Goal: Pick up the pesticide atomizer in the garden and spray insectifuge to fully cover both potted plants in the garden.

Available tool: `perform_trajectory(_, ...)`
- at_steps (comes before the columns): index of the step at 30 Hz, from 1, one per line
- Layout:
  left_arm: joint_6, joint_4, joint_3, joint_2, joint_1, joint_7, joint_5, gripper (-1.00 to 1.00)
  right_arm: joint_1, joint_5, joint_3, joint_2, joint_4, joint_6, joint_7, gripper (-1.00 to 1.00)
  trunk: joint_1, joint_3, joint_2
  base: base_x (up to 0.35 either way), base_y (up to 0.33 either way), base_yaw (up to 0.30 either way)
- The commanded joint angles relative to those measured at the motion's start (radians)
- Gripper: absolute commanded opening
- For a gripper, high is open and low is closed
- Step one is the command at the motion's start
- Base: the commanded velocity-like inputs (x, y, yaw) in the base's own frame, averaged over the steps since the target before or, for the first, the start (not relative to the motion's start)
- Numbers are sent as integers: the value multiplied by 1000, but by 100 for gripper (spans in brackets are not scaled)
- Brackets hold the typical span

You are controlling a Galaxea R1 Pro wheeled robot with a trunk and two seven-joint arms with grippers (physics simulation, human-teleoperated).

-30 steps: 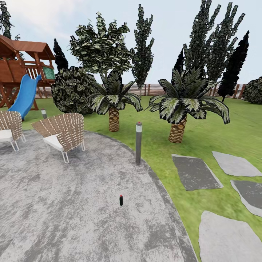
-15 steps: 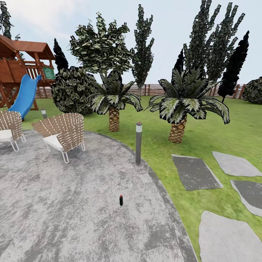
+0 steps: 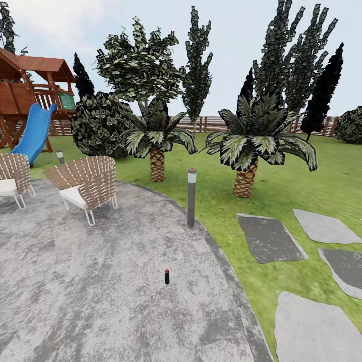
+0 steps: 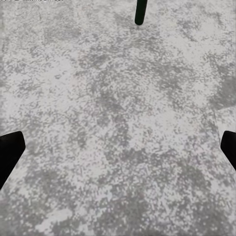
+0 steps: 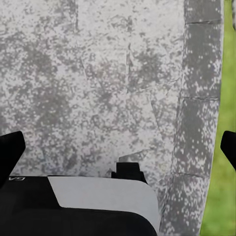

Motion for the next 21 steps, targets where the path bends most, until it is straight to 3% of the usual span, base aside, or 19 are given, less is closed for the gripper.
perform_trajectory(1,-3,1,-1,0,-1,0,-1,100,0,-1,-1,0,1,-2,0,100,0,-1,-1,0,0,-7)
perform_trajectory(6,-2,1,-2,-1,-1,-1,-1,100,0,-5,-2,-1,3,-2,0,100,0,0,-1,0,0,-67)
perform_trajectory(21,-2,1,-2,-2,-1,-1,1,100,0,-6,-3,-1,0,-2,0,100,0,1,-1,0,0,-251)
